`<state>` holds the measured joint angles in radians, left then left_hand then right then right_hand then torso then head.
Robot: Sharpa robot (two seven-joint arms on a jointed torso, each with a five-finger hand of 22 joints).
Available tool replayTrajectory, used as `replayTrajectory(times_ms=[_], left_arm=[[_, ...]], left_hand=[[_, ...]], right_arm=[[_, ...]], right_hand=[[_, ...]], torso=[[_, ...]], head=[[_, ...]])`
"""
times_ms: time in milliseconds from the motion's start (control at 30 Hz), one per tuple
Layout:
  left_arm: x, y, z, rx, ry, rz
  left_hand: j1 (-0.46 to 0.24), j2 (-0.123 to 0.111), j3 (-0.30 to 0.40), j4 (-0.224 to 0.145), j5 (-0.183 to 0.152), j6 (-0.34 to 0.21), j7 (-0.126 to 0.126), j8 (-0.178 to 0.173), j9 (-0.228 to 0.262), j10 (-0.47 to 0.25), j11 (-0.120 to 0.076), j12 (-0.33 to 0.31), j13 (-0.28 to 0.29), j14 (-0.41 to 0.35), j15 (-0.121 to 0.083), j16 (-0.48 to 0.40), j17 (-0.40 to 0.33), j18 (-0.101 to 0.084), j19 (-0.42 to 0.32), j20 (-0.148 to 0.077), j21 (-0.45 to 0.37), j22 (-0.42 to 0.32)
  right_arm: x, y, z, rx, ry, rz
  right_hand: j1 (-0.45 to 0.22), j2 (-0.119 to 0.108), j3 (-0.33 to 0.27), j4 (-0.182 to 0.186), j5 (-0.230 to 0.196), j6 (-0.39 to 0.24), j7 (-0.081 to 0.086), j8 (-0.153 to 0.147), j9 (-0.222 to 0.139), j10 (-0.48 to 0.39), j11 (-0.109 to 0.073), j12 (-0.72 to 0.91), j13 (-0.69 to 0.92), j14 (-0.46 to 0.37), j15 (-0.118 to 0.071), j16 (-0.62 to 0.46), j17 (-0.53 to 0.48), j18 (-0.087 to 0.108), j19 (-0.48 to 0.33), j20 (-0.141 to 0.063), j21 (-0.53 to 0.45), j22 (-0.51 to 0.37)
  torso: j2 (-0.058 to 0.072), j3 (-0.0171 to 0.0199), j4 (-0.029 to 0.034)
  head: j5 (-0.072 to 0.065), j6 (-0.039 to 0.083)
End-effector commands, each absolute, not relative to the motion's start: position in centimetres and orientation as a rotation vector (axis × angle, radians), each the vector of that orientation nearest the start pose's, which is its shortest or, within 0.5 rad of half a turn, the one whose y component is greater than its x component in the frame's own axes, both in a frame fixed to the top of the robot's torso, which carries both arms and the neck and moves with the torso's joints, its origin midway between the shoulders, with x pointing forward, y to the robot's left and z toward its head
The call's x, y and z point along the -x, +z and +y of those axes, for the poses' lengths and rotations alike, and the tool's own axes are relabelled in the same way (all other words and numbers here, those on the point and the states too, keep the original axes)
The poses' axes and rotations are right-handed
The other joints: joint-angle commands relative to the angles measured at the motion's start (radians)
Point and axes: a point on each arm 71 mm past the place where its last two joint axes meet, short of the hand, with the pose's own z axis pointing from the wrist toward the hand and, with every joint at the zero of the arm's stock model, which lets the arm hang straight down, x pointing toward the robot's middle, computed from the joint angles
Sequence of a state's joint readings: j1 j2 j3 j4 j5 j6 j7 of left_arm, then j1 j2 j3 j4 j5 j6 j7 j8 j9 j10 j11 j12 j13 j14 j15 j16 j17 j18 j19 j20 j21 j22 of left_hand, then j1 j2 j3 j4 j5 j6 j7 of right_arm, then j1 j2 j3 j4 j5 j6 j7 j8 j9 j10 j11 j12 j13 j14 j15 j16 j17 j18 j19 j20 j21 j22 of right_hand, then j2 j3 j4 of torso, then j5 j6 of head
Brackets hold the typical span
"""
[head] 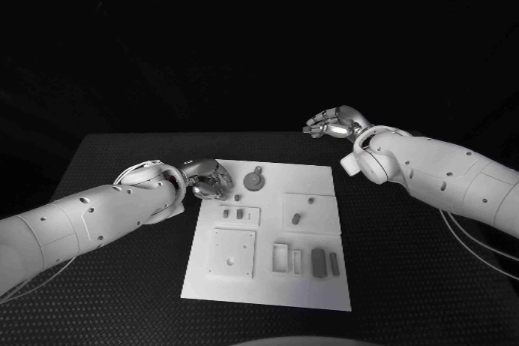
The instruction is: Assemble the parts on the task board
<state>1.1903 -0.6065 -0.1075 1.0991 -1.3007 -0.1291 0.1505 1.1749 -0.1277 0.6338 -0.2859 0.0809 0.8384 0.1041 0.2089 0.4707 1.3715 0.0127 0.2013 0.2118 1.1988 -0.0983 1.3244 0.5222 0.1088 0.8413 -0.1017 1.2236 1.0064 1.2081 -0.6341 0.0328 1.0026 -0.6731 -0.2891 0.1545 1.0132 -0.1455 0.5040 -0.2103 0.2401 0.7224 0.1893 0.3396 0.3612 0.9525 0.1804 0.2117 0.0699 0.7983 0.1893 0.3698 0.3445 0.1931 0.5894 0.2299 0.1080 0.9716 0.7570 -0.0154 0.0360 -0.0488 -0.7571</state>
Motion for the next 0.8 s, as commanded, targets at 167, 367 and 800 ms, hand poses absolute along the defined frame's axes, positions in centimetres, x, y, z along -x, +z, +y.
replayTrajectory(times_ms=[167,367,800], left_arm=[[-53.8,-23.2,20.9,0.097,-0.911,1.863],[-54.5,-21.2,23.1,0.424,-1.049,1.725],[-52.8,-19.7,22.9,0.726,-1.307,1.623]], left_hand=[[-0.013,0.006,0.007,0.01,0.006,0.038,0.04,0.034,0.009,-0.148,0.059,-0.069,-0.033,-0.093,0.057,-0.076,-0.038,-0.027,-0.081,-0.042,-0.063,-0.029],[-0.044,0.008,-0.01,0.013,0.001,0.03,0.046,0.043,0.011,-0.172,0.083,-0.081,-0.045,-0.143,0.082,-0.206,-0.103,-0.036,-0.128,-0.01,-0.131,-0.066],[-0.169,0.009,-0.156,0.004,-0.005,0.024,0.066,0.063,0.014,-0.164,0.091,-0.064,-0.048,-0.189,0.104,-0.403,-0.179,-0.069,-0.187,0.008,-0.233,-0.124]], right_arm=[[-56.8,-18.3,-26.9,-0.361,0.824,1.645],[-55.1,-18.1,-27.3,-0.136,0.733,1.722],[-51.5,-19.7,-26.2,0.242,0.555,1.73]], right_hand=[[0.075,0.005,0.041,-0.041,-0.041,0.019,0.012,0.02,0.0,0.019,-0.005,0.005,0.0,0.019,-0.005,0.021,0.0,0.002,0.022,0.003,-0.005,0.013],[0.096,0.011,0.062,-0.052,-0.058,0.042,-0.01,0.03,0.0,0.04,-0.028,0.016,0.002,0.06,-0.027,0.05,0.015,0.017,0.066,0.002,0.007,0.022],[0.132,-0.053,0.168,-0.005,-0.186,0.153,-0.037,0.07,0.017,0.183,-0.072,0.083,0.044,0.223,-0.115,0.171,0.144,0.069,0.269,-0.019,0.092,0.048]], torso=[[-0.001,0.0004,0.0018],[-0.001,-0.0002,-0.0036],[-0.007,-0.0014,-0.0001]], head=[[-0.006,0.014],[-0.011,0.025],[-0.022,0.028]])
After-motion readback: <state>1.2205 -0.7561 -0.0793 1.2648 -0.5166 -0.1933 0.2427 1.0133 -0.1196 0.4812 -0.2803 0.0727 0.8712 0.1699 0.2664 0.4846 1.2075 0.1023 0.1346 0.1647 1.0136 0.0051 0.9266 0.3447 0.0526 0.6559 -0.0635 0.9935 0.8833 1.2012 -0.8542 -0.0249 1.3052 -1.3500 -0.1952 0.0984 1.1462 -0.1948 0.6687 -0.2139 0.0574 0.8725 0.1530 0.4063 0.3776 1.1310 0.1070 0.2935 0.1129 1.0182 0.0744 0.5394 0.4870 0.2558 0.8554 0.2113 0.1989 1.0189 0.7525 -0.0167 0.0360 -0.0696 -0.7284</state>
